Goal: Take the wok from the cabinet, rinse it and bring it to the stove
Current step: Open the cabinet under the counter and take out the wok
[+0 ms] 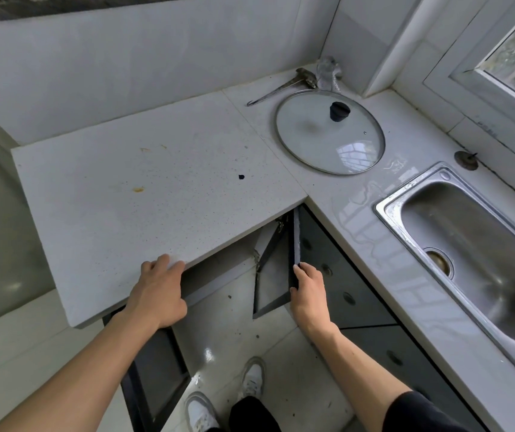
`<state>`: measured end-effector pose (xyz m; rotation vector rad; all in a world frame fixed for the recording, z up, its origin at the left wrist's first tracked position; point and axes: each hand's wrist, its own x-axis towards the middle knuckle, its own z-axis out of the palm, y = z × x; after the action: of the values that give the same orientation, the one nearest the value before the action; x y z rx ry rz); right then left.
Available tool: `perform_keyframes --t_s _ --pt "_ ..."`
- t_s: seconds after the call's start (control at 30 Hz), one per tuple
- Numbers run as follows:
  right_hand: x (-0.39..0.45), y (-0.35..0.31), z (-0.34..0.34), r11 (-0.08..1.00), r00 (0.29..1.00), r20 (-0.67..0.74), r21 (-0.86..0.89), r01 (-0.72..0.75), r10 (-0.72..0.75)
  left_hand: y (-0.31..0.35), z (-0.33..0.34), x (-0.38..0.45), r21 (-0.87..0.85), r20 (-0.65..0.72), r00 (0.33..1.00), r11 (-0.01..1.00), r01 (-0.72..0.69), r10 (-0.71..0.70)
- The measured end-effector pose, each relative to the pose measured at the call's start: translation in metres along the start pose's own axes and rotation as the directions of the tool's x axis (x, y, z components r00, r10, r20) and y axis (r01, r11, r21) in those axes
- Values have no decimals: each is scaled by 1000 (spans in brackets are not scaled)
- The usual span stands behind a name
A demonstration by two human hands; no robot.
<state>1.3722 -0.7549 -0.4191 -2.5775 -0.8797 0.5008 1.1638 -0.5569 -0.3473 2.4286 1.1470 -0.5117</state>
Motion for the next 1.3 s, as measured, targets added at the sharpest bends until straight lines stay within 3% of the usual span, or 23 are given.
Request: perform_keyframes --t_s 0.47,0.8,1.3 --pt "14 50 -28 997 989 -145 -60 -40 31 2 0 1 52 9 1000 999 15 -15" --pt "24 61 -37 983 997 -80 -181 -28 14 3 2 3 79 6 1000 997 11 -12" --pt "30 53 -51 957 993 53 -275 -86 105 2 3 -1 55 8 1000 998 18 -19"
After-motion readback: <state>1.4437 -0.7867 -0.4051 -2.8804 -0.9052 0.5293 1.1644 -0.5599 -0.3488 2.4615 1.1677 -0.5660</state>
